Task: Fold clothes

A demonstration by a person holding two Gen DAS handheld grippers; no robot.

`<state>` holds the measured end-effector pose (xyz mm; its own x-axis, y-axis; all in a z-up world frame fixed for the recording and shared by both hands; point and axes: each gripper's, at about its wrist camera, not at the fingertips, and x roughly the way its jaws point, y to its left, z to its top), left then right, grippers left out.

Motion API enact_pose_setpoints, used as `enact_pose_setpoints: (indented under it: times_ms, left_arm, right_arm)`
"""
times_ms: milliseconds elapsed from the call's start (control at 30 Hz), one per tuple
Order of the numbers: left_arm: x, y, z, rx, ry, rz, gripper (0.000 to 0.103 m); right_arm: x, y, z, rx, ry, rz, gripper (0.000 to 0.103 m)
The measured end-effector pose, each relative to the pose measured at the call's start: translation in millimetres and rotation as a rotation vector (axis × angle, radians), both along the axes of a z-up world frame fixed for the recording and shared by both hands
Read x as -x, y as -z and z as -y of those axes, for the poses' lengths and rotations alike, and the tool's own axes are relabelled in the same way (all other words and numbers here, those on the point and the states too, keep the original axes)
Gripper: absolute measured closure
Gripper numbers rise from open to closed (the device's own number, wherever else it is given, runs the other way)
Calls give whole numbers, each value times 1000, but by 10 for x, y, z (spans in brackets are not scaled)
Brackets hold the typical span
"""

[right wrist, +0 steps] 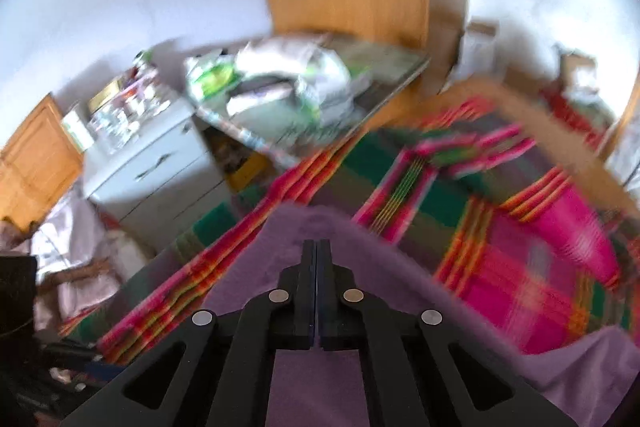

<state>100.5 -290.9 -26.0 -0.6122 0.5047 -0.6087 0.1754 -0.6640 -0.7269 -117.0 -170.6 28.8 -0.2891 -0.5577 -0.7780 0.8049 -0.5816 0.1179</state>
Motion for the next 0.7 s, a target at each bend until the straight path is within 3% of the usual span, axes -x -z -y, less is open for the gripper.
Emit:
enact_pose_setpoints:
  times_ms: [100, 167, 200, 233, 300, 367, 400, 467, 500, 700]
  left_arm:
    - [1, -2, -1, 5, 5, 2, 77]
    - [-13, -8, -4, 8, 4, 3, 77]
    - [-30, -6, -12, 8, 2, 4, 77]
    - [-39, -8, -27, 9, 2, 4, 77]
    - [-33, -5, -30, 4, 0, 4, 77]
    - [-20, -6, -33, 3, 0, 4, 77]
    - [-18, -5, -32, 3, 0, 5, 77]
    - [-16, -5, -30, 3, 0, 6, 77]
    - [-15, -4, -29, 4, 0, 7, 77]
    - [9, -4, -28, 0, 3, 11, 77]
  right_arm:
    - [40, 42, -23, 13, -21, 42, 97]
    - [100, 87, -25, 31, -28, 102, 83]
    - [130, 110, -27, 40, -32, 132, 67]
    - [142, 143, -10, 46, -31, 168, 61]
    - [102, 223, 88, 31, -63, 200, 59]
    - [41, 290, 165, -12, -58, 170, 59]
    - [10, 322, 201, -33, -54, 153, 59]
    - [10, 303, 207, -36, -35, 123, 81]
    - [14, 287, 206, -34, -25, 109, 97]
    - [38, 190, 198, -22, 36, 22, 100]
